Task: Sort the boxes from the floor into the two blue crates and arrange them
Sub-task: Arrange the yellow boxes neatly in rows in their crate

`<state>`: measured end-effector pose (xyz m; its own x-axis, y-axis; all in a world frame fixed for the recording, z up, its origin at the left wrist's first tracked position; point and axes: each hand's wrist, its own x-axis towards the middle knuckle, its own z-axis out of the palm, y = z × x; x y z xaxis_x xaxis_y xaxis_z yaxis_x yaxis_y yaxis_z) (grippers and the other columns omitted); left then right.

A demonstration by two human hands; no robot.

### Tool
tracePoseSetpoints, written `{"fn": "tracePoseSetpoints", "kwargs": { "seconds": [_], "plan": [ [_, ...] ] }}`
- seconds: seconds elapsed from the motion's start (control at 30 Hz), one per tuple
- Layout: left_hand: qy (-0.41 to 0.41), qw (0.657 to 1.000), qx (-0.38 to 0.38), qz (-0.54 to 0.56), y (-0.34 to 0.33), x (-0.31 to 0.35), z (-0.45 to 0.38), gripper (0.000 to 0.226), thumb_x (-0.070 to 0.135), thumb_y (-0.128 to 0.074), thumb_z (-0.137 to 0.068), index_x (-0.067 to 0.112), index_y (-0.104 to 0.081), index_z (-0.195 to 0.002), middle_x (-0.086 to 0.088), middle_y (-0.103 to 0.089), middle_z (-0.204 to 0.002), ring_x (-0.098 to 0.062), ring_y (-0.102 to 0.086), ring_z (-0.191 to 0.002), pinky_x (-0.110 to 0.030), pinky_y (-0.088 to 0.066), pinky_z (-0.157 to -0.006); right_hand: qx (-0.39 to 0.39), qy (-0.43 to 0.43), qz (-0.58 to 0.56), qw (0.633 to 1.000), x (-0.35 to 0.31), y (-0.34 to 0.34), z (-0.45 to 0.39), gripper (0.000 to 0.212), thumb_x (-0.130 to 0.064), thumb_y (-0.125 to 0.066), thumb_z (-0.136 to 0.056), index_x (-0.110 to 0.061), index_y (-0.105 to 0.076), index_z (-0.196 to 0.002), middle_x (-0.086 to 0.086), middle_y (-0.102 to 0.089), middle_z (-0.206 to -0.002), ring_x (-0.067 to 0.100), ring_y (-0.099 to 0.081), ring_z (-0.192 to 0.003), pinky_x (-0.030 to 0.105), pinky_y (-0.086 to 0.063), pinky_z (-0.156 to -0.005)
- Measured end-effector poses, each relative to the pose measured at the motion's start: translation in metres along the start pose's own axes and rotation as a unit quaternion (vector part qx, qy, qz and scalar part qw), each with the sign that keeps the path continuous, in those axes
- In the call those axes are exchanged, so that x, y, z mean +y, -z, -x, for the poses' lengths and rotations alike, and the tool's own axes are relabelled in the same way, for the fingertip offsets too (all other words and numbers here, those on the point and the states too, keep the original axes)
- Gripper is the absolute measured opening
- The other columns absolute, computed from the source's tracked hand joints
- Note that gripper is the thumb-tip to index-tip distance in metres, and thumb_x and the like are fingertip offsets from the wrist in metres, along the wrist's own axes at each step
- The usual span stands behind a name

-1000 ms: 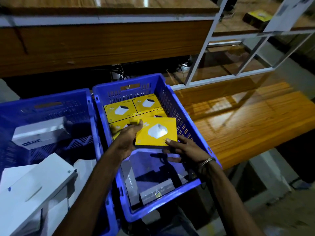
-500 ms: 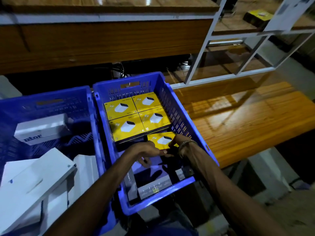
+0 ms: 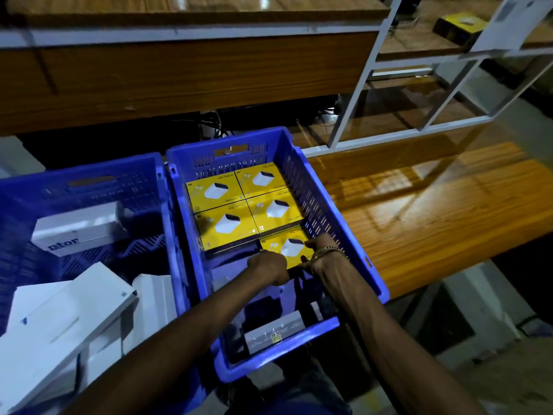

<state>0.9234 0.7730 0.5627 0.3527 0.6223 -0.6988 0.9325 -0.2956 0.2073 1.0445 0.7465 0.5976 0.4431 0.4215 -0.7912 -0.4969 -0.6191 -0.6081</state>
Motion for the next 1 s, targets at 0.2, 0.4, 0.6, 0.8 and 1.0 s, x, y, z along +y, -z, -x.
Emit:
{"fn": "tracePoseSetpoints", "kwargs": {
  "seconds": [0.2, 0.4, 0.6, 0.8, 1.0],
  "plan": [
    [-0.005, 0.986, 0.043, -0.158, -0.012, 0.001, -0.008, 0.027, 0.019, -0.057, -0.101, 0.013, -0.070, -0.124, -0.010, -0.065, -0.137, -0.030, -0.063, -0.123, -0.036, -0.052, -0.083, -0.055, -0.052, 0.007, 0.997, -0.005, 0.005, -0.020, 0.023, -0.015, -0.051, -0.099, -0.012, -0.052, -0.076, 0.007, -0.052, -0.089, 0.024, -0.052, -0.084, 0.044, -0.045, -0.094],
    [-0.033, 0.964, 0.082, -0.249, 0.001, -0.009, -0.008, 0.039, 0.047, -0.056, -0.102, 0.021, -0.065, -0.129, 0.000, -0.066, -0.133, -0.023, -0.066, -0.119, -0.031, -0.042, -0.077, -0.174, -0.098, -0.009, 0.980, -0.011, 0.034, 0.009, 0.028, -0.027, -0.061, -0.090, -0.004, -0.062, -0.073, 0.013, -0.060, -0.078, 0.031, -0.061, -0.084, 0.049, -0.049, -0.098],
    [-0.169, 0.985, 0.028, 0.031, 0.007, -0.007, 0.028, 0.066, 0.065, -0.053, -0.098, 0.016, -0.056, -0.142, -0.007, -0.063, -0.141, -0.028, -0.060, -0.128, -0.035, -0.050, -0.099, -0.234, 0.067, 0.042, 0.969, -0.020, 0.087, 0.050, 0.032, -0.026, -0.057, -0.099, -0.010, -0.069, -0.124, 0.006, -0.073, -0.124, 0.021, -0.066, -0.121, 0.034, -0.056, -0.091],
    [-0.300, 0.945, -0.106, 0.079, -0.005, 0.025, 0.044, 0.069, 0.064, -0.058, -0.096, 0.021, -0.049, -0.150, -0.001, -0.060, -0.145, -0.018, -0.062, -0.124, -0.032, -0.050, -0.104, -0.147, 0.273, 0.187, 0.932, -0.009, 0.126, 0.052, 0.021, -0.016, -0.065, -0.098, -0.018, -0.073, -0.118, 0.011, -0.075, -0.121, 0.026, -0.070, -0.115, 0.047, -0.053, -0.098],
    [-0.327, 0.936, 0.128, -0.027, -0.007, 0.030, 0.032, 0.054, 0.060, -0.068, -0.078, 0.025, -0.055, -0.117, -0.003, -0.070, -0.103, -0.029, -0.067, -0.091, -0.035, -0.050, -0.066, -0.149, 0.322, 0.173, 0.919, 0.002, 0.130, 0.044, 0.023, -0.012, -0.066, -0.096, -0.010, -0.071, -0.119, 0.015, -0.075, -0.116, 0.033, -0.070, -0.115, 0.046, -0.053, -0.102]
  ]
}}
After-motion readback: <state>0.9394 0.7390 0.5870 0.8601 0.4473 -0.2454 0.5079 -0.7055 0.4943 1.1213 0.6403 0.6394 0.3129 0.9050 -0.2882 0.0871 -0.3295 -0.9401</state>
